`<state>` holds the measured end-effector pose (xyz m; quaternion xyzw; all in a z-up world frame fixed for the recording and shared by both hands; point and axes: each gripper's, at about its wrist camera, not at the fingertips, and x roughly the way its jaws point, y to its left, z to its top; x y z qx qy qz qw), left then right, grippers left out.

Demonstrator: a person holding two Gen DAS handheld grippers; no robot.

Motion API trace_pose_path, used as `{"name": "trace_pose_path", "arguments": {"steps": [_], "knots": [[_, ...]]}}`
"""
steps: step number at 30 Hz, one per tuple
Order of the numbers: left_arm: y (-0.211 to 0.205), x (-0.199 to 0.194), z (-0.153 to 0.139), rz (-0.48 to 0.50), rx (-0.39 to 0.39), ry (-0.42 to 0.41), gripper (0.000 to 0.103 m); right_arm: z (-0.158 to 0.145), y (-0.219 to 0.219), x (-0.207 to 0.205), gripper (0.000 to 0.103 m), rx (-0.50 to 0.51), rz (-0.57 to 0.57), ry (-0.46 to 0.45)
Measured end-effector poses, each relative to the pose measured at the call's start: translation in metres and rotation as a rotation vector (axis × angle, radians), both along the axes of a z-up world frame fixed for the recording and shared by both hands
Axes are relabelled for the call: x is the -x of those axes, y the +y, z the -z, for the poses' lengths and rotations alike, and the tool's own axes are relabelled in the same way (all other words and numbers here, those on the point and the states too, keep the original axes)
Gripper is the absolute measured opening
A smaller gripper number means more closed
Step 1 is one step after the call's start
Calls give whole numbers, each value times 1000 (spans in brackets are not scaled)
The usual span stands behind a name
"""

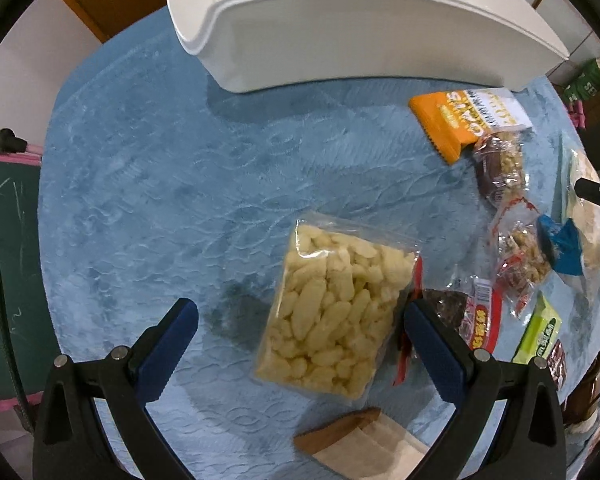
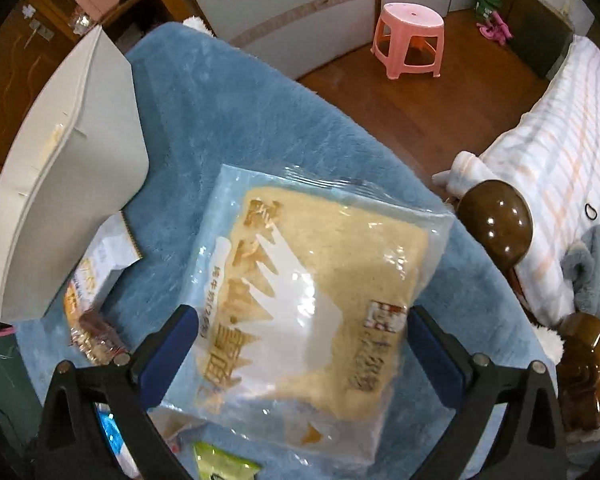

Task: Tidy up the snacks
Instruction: 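Grasp the puffed corn-snack bag with the left tool while the right grasps the CALLETON cake bag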

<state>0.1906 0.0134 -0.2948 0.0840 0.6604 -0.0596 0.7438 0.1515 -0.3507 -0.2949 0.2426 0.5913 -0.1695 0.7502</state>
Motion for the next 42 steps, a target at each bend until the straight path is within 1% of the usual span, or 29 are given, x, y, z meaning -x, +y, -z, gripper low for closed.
{"name": "trace_pose_path", "arguments": {"steps": [2,4,8,10,15,21,27,30,34,37,39,40,41,42], "knots": [[1,-3,4,-12,-6,-1,103,5,2,-5,103,29,4,31],[4,-8,9,-24,10,12,103,8,2,-7,103,39,5,42],[3,-13,22,-43,31,51,103,9,2,-5,103,48,4,49],[2,-15,29,-56,20,65,103,8,2,-4,103,50,7,47],[17,-21,41,-104,78,103,103,9,3,-3,103,55,1,44],[16,-25,48,-96,72,102,103,8,10,-3,103,78,-17,38],[12,-29,51,-88,62,111,103,6,18,-6,103,88,-97,69],[8,-25,53,-79,50,120,103,6,20,-4,103,90,-112,75],[6,-29,56,-76,47,138,103,3,24,-2,98,98,-122,66],[6,-31,56,-78,47,131,102,1,23,0,95,90,-128,53],[6,-30,54,-76,50,121,96,0,24,1,94,87,-138,46],[4,-29,52,-71,50,108,86,0,24,2,93,88,-147,43],[1,-27,47,-60,49,93,74,-1,25,3,92,89,-156,41],[-1,-26,43,-51,48,83,67,-2,27,3,91,91,-166,40]]}}
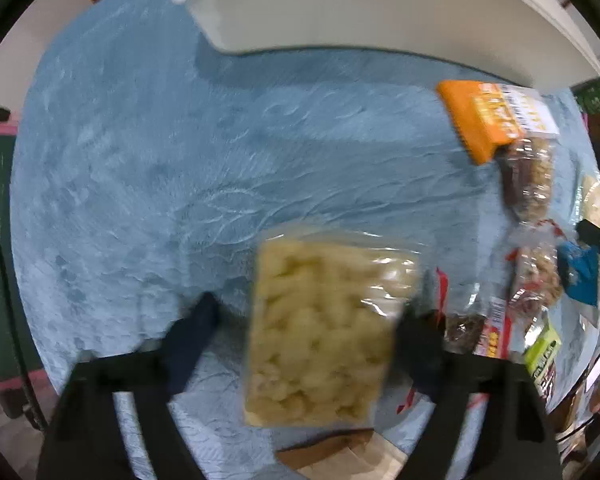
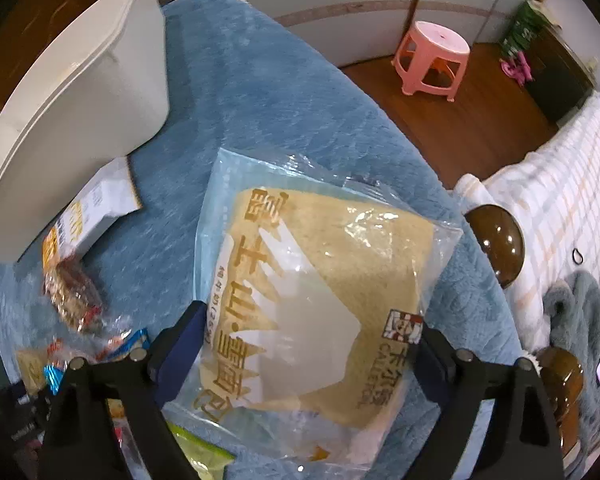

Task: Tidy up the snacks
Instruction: 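Grasp the puffed corn-snack bag with the left tool while the right grasps the CALLETON cake bag, then carry both bags over the white tray and release the corn-snack bag inside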

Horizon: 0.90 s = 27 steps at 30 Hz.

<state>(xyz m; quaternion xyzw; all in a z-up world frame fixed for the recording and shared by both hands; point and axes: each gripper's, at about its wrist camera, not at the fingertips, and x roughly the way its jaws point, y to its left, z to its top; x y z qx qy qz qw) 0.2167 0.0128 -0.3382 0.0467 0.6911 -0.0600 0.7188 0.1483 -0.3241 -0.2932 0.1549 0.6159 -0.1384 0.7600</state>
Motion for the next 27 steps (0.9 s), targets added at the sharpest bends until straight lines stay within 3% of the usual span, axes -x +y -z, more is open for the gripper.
{"name": "trace_pose_path", "arguments": {"steps": [1,7,9,10,11,21,27], "knots": [[-2,1,-3,5,-17,-14,60,-1,2,1,90,3,-16,-2],[9,1,-13,-35,-6,-14,59,-9,11,11,87,-13,-62,-17],[12,3,-21,-46,5,-31,59,-15,14,14,81,-18,-80,-29],[13,4,-29,-49,10,-45,59,-21,15,16,66,-21,-97,-42],[14,5,-38,-51,12,-63,59,-24,16,16,65,-31,-110,-48],[18,-8,-128,-76,71,-253,59,-79,27,7,60,-41,-195,-178],[19,-37,-199,-67,79,-412,59,-151,35,-15,60,-27,-255,-366]]}}
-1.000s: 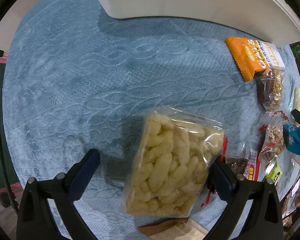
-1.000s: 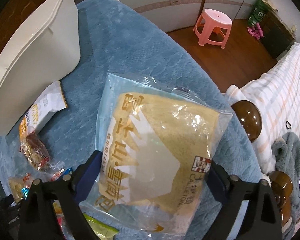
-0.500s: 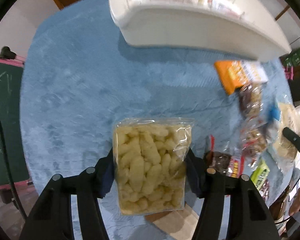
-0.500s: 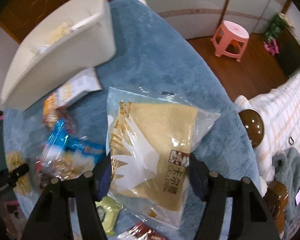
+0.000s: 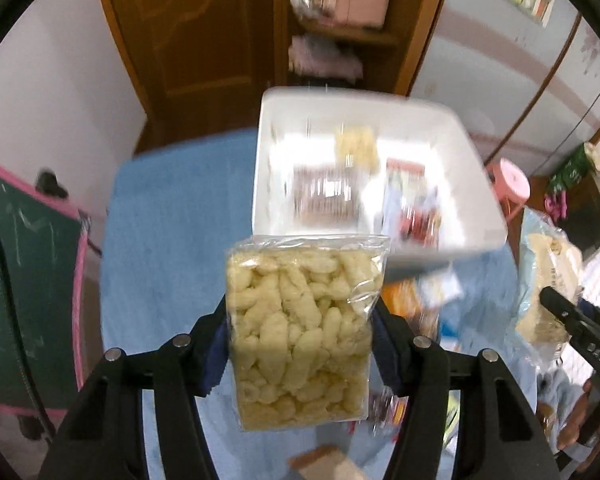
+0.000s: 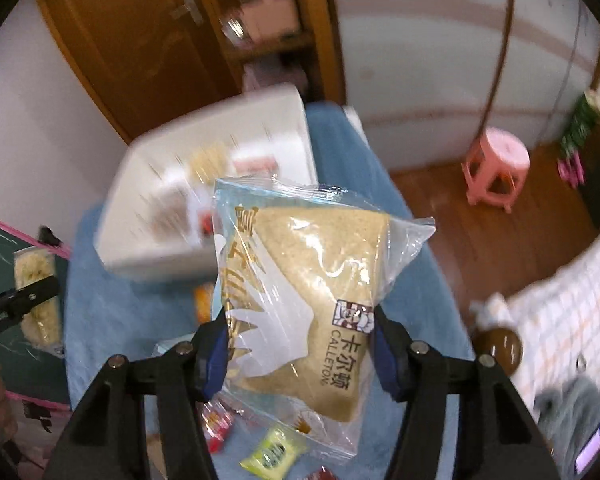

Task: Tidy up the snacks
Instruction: 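Carry both bags over the white tray and release the corn-snack bag inside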

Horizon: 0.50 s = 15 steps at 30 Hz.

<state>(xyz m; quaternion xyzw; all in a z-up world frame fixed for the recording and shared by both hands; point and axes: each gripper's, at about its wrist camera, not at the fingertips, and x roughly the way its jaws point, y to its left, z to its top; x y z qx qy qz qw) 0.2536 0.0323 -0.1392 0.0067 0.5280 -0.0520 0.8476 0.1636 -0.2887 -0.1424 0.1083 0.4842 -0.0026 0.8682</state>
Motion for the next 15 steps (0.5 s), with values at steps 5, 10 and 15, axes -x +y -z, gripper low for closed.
{"name": "trace_pose_path", "arguments": {"steps": [5,10,15], "knots": [[-9,-31,-41,2,-11,-105,59,-61,6,-28,60,16,-53,-169],[-24,-59,-61,11,-4,-162,59,-90,14,-60,60,37,-90,-238],[-37,-83,-68,12,-3,-190,59,-94,23,-92,61,64,-133,-251]]}}
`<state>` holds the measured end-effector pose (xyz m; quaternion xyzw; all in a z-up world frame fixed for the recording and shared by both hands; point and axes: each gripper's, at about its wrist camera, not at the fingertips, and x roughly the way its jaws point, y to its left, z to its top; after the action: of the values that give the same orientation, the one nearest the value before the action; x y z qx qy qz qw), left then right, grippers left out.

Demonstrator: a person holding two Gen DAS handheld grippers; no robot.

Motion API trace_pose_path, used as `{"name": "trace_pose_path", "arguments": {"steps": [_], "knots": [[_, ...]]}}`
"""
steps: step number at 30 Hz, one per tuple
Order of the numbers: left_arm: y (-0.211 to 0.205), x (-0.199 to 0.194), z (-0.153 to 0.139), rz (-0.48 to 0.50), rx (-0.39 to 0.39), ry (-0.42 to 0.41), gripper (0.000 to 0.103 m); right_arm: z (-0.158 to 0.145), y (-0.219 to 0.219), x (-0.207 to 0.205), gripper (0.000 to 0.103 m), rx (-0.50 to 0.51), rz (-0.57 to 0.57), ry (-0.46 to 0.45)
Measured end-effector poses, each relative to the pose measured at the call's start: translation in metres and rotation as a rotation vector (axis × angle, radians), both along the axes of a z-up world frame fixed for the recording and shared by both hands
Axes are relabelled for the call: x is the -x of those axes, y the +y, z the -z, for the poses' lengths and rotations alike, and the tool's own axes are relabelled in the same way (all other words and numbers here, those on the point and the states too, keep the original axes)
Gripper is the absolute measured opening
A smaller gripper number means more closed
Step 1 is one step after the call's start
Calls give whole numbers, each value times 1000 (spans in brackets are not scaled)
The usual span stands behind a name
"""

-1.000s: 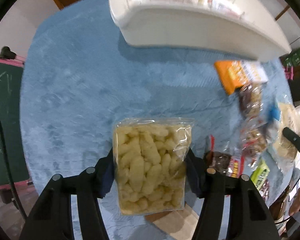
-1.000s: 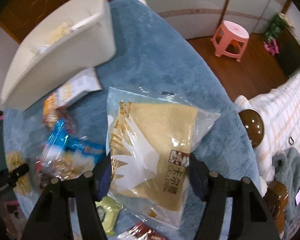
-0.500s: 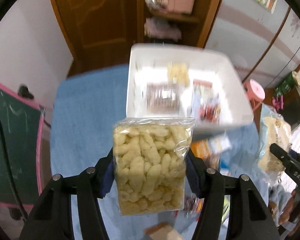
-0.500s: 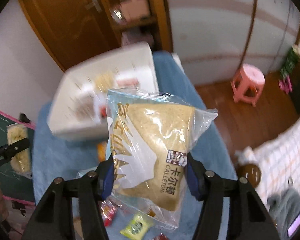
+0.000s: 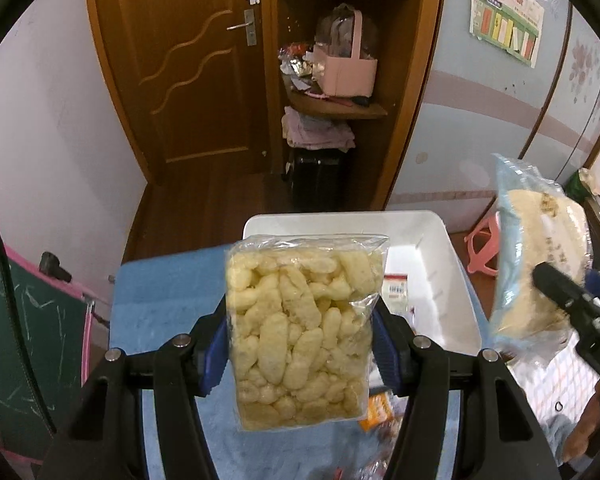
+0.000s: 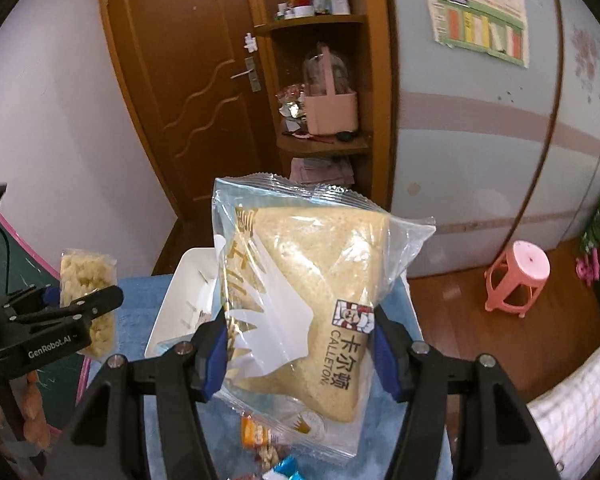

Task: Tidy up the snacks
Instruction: 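Carry both bags over the white tray and release the corn-snack bag inside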

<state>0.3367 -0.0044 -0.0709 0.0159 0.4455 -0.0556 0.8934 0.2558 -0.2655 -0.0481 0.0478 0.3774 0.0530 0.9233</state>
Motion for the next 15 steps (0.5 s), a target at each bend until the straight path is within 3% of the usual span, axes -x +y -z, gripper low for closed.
{"name": "trace_pose_path", "arguments": {"steps": [9,11,15], "knots": [[-9,-46,23,-35,1,40,64,24,28,-50,67,43,-71,54],[-9,-51,30,-27,33,68,95,33,31,-58,69,28,-102,77],[-3,-58,44,-67,31,116,102,54,37,-67,78,40,-104,154]]}}
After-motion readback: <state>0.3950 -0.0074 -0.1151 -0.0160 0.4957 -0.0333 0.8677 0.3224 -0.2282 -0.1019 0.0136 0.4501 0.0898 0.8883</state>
